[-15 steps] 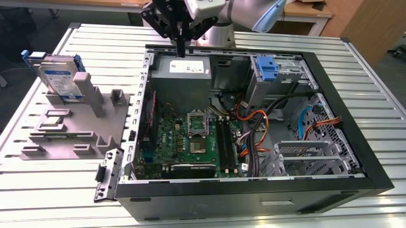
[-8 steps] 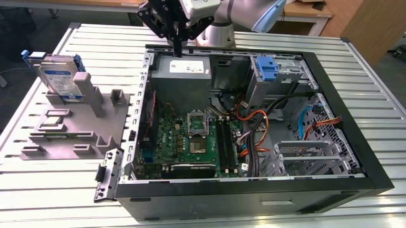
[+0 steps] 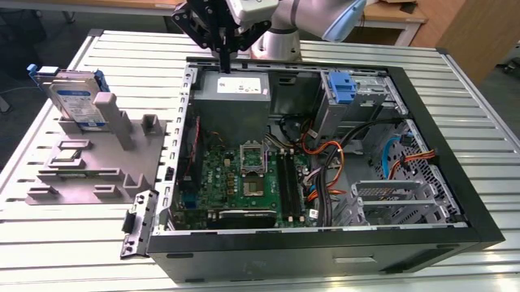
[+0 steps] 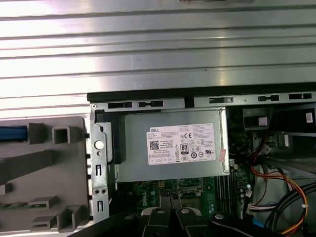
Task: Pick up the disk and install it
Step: 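Reach for the disk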
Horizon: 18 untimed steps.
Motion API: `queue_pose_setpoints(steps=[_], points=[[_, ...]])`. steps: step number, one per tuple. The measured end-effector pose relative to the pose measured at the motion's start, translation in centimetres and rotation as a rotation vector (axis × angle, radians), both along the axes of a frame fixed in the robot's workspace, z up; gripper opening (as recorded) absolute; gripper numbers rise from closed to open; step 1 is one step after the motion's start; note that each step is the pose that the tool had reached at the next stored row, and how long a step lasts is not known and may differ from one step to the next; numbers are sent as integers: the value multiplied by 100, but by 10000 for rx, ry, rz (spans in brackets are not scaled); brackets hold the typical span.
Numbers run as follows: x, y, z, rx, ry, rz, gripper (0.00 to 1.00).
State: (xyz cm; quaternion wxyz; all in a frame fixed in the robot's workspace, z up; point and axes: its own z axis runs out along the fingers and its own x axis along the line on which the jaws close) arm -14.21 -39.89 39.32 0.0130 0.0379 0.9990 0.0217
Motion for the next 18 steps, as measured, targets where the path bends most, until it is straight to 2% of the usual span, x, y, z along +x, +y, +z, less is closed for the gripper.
queue_pose_setpoints(steps=[18], points=[[-63,0,-1,1,-1,0,10]])
